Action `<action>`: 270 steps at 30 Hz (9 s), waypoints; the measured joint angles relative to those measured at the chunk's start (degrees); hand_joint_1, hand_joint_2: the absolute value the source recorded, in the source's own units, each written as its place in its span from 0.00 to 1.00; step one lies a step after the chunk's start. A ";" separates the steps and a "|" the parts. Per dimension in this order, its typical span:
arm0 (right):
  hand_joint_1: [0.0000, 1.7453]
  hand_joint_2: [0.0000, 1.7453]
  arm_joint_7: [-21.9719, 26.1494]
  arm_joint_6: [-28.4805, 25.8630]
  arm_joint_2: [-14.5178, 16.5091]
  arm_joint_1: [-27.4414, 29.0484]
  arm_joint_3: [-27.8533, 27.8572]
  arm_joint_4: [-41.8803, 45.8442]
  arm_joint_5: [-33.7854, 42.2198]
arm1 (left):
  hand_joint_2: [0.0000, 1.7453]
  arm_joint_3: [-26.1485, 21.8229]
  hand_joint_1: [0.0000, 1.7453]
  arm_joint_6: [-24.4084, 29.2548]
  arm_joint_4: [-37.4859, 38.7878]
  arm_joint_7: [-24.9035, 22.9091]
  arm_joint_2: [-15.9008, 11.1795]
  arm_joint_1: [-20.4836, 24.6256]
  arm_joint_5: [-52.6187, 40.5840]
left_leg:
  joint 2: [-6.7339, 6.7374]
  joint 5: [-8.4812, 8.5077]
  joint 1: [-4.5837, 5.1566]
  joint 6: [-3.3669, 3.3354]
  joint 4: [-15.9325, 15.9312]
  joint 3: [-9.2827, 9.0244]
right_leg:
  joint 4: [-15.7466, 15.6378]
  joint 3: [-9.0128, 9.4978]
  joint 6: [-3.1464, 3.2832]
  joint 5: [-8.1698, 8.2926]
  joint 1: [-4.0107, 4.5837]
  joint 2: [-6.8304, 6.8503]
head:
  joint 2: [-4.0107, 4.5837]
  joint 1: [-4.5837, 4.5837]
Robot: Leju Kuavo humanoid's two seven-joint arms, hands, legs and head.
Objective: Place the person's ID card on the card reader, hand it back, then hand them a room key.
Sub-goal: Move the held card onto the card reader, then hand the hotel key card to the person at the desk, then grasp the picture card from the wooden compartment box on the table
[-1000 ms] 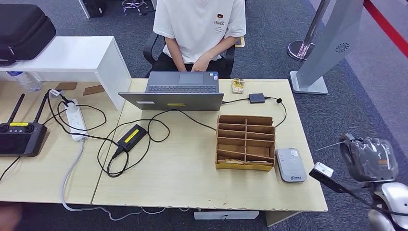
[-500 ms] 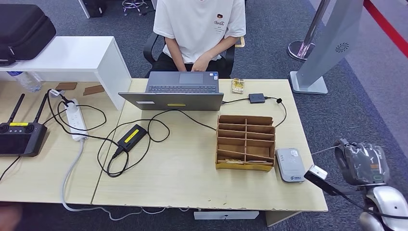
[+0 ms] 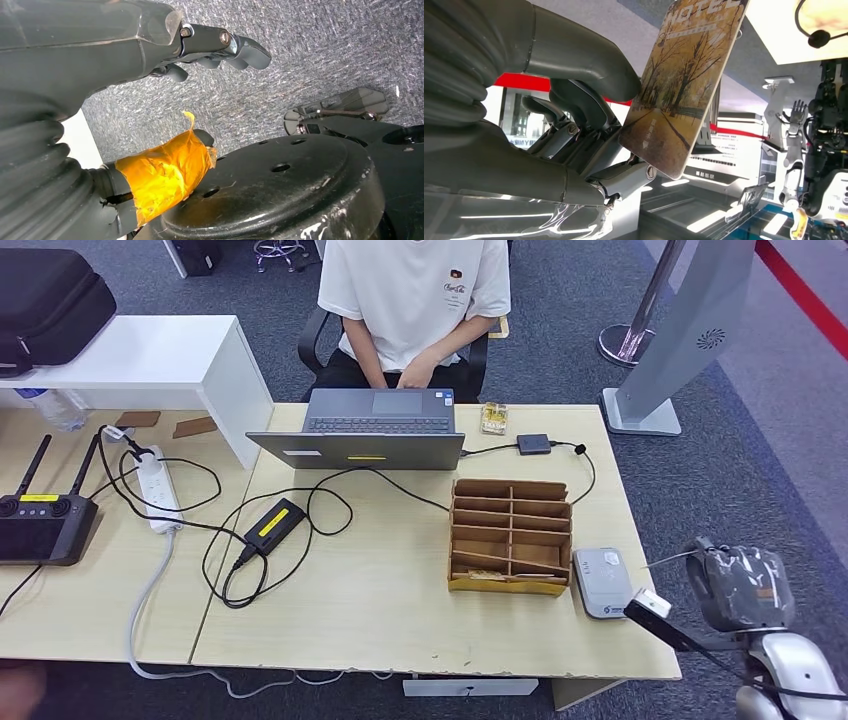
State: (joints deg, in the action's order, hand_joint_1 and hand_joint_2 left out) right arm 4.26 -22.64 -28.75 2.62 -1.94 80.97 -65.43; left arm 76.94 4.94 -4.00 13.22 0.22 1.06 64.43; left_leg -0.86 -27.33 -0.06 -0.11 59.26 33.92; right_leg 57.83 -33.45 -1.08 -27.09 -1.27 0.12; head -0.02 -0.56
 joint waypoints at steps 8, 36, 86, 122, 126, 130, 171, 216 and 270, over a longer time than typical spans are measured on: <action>1.00 1.00 -0.09 -0.71 0.88 0.31 -0.58 -0.88 -0.62 | 1.00 0.00 0.00 -0.02 0.00 0.00 0.00 0.00 -0.16 | 0.00 0.00 0.00 0.00 0.00 0.00 | 0.00 0.00 0.00 0.00 0.00 0.00 | 0.00 -0.01; 1.00 1.00 -0.60 -1.66 3.04 0.69 -3.01 -4.87 -1.76 | 1.00 0.00 0.00 -0.02 0.00 0.00 -0.02 0.01 -0.72 | 0.01 0.00 0.00 0.00 0.00 0.00 | 0.00 0.00 0.00 0.00 0.00 0.00 | 0.00 0.00; 1.00 1.00 -1.25 -2.42 4.76 0.70 -5.11 -7.87 -1.80 | 1.00 0.09 0.00 -0.11 0.00 -0.15 -0.13 0.00 -1.49 | 0.01 0.00 0.00 0.00 0.00 0.01 | 0.00 0.00 0.00 0.00 0.00 0.00 | 0.00 0.00; 1.00 1.00 -1.19 -2.32 4.30 -1.40 -5.56 -7.63 -0.87 | 1.00 1.10 0.00 -0.17 0.00 -0.35 -0.30 -0.01 -2.05 | 0.03 0.01 0.00 0.00 0.00 0.00 | 0.00 0.01 0.00 0.01 0.00 -0.03 | 0.00 0.01; 1.00 1.00 -0.56 -0.81 2.95 -4.07 -5.15 -5.92 0.37 | 1.00 1.16 0.00 -0.17 0.00 -0.37 -0.35 -0.01 -2.11 | 0.06 0.01 0.01 0.00 0.01 -0.01 | 0.01 0.02 0.00 0.02 -0.01 -0.05 | 0.00 0.01; 1.00 1.00 -0.04 1.28 1.44 -8.86 -4.94 -5.11 1.59 | 1.00 1.25 0.00 -0.18 0.00 -0.50 -0.48 0.01 -2.44 | 0.11 0.02 0.02 0.00 0.02 -0.02 | 0.02 0.03 0.00 0.04 -0.02 -0.11 | 0.00 0.01; 0.00 1.00 -4.09 8.37 12.58 -59.48 -27.97 -40.21 2.02 | 1.00 4.75 0.00 -0.78 -1.55 -0.61 -1.43 1.31 -4.96 | 0.09 0.19 -0.01 0.15 0.05 -0.06 | 0.10 0.02 0.03 0.14 0.00 -0.16 | 0.00 0.02; 0.00 1.00 2.78 0.14 -4.44 3.01 -1.09 17.06 8.83 | 1.00 2.89 0.00 2.05 -0.65 -0.34 0.09 -0.19 0.28 | -0.04 -0.05 -0.01 0.00 0.08 -0.05 | 0.00 0.06 -0.01 -0.06 0.01 0.04 | 0.00 0.02; 0.00 1.00 -1.95 -6.02 14.75 0.18 -19.13 -4.42 1.93 | 1.00 3.92 0.00 5.33 1.46 -2.94 1.70 1.04 -2.66 | 0.11 -0.11 -0.02 0.09 0.00 -0.13 | 0.02 0.10 0.05 -0.10 0.02 -0.13 | 0.00 0.02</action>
State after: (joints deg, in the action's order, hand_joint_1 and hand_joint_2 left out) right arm 2.31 -28.67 -14.00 2.80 -21.07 76.55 -63.50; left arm 80.86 10.27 -2.54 10.28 1.92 2.09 61.77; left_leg -0.75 -27.43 -0.09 -0.02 59.26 33.79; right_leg 57.85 -33.36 -1.03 -27.19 -1.25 -0.01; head -0.02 -0.55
